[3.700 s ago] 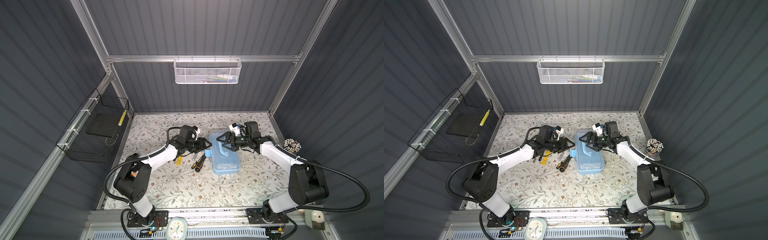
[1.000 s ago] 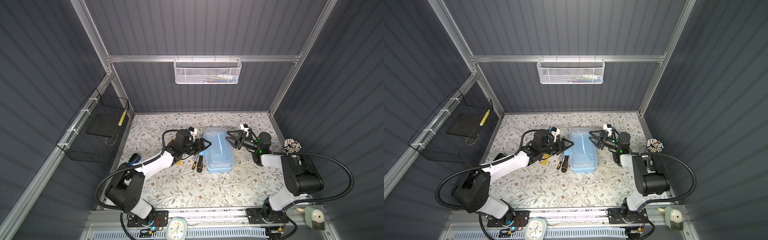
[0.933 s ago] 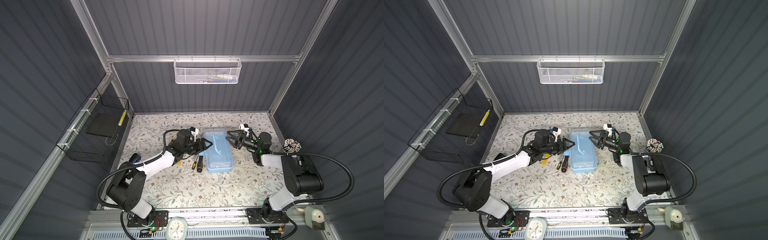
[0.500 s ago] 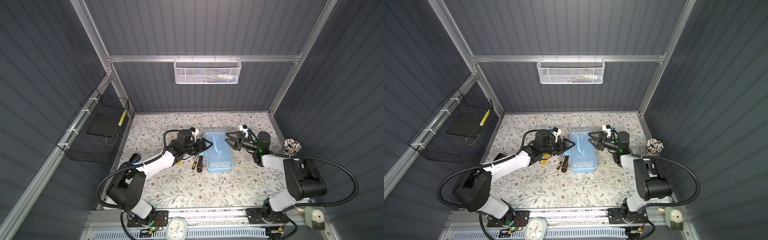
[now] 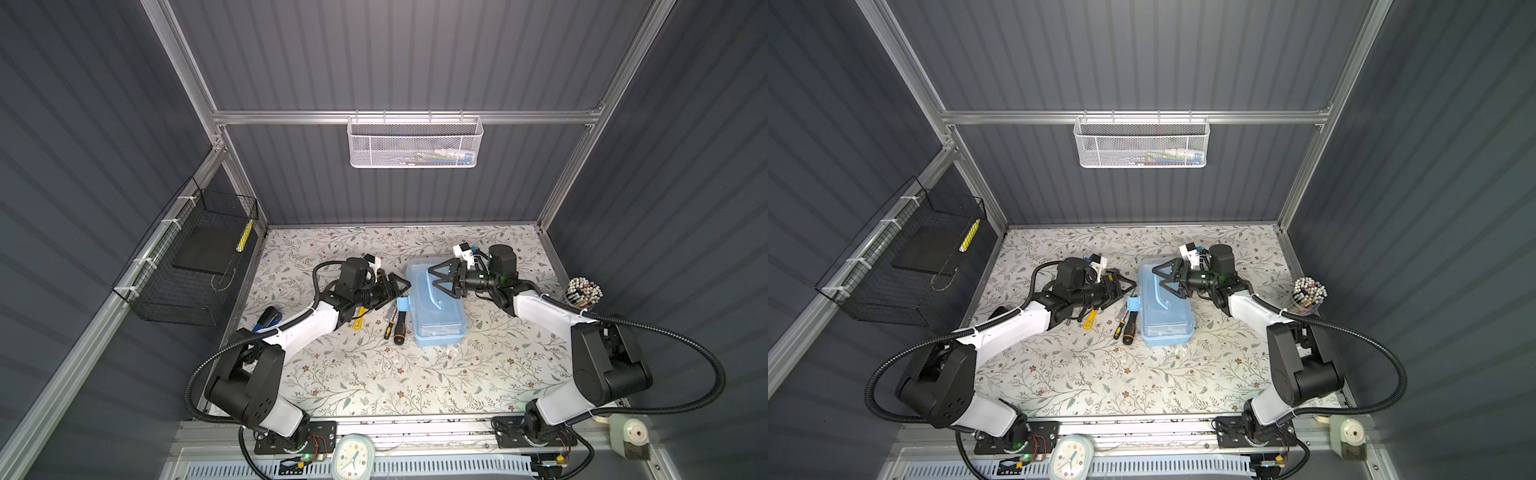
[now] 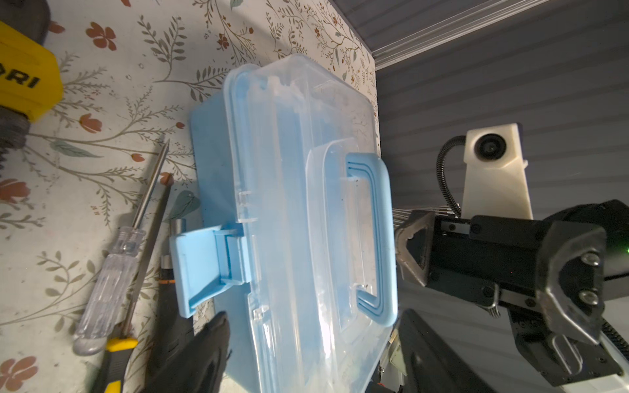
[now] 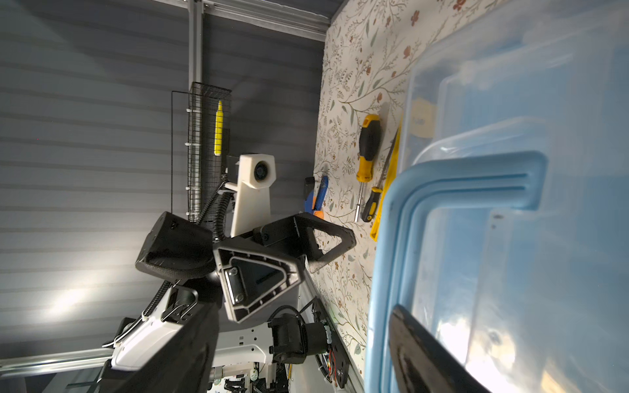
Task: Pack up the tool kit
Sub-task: 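Hold the box upright with the left gripper while the right gripper holds the handle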
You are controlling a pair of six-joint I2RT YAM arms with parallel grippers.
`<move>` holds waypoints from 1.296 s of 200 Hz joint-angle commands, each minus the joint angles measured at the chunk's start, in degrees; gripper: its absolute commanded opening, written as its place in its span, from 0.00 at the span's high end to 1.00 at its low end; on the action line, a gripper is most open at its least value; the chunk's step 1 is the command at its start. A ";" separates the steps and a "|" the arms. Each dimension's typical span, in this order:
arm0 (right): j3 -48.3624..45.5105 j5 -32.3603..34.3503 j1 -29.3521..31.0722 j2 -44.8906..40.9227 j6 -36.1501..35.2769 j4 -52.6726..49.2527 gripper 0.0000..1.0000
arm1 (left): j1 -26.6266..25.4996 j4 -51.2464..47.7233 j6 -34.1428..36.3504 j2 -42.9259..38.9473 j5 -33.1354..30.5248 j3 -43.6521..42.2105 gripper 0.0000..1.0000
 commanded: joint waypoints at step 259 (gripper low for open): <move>2.60 -4.16 3.12 7.65 16.39 21.72 0.39 | -0.09 8.56 -2.58 2.72 5.80 -0.61 0.16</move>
